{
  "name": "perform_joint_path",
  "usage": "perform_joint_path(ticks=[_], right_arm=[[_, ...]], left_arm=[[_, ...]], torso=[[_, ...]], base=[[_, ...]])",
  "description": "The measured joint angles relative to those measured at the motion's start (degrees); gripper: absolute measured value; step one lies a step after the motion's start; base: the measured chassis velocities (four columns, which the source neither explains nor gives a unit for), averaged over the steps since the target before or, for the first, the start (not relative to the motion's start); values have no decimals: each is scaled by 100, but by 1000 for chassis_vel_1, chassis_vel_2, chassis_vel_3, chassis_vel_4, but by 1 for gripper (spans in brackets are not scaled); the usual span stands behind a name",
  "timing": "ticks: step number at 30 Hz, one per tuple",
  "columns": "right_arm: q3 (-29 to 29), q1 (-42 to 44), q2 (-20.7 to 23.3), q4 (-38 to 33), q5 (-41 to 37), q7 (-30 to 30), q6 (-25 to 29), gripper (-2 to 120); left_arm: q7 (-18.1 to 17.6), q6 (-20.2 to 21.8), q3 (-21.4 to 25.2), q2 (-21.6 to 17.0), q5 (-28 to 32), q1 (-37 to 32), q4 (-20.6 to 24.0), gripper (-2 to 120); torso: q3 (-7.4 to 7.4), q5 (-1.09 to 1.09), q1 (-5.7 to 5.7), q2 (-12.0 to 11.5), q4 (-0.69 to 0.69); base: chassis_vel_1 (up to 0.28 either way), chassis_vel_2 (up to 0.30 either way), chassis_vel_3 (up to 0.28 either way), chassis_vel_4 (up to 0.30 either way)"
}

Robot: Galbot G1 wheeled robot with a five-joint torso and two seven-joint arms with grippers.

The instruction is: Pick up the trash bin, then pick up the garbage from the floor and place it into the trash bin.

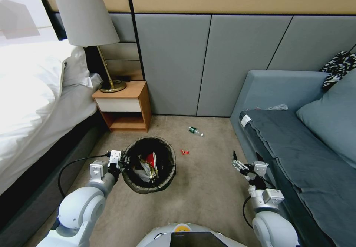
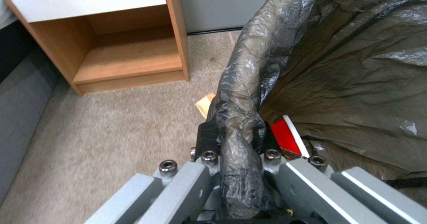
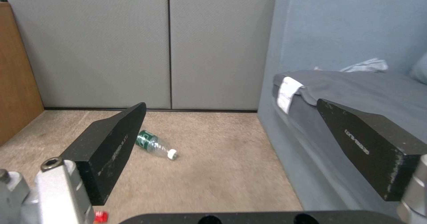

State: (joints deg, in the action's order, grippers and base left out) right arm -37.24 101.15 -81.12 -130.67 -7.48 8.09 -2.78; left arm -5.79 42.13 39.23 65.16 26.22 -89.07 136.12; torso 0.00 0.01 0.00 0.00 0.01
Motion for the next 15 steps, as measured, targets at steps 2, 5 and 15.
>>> perform_joint_path(ticks=[2,5,15], right_arm=[[4,0,-1,3,3,1,-2,100],[8,0,0,5,4,1,-2,100],[40,1,-5,25,10,8,-2,100]], left_arm=[[-1,0,0,-2,0,-5,1,1],[-3,0,-1,-3,0,-8,7,1],[-4,0,-10,-1,2,-23,24,1]], torso=[[0,-1,0,0,0],[0,0,0,0,0],[0,-1,0,0,0]], base=[[-111,131,136,-110],[-99,102,109,-99],[-91,85,76,-91]])
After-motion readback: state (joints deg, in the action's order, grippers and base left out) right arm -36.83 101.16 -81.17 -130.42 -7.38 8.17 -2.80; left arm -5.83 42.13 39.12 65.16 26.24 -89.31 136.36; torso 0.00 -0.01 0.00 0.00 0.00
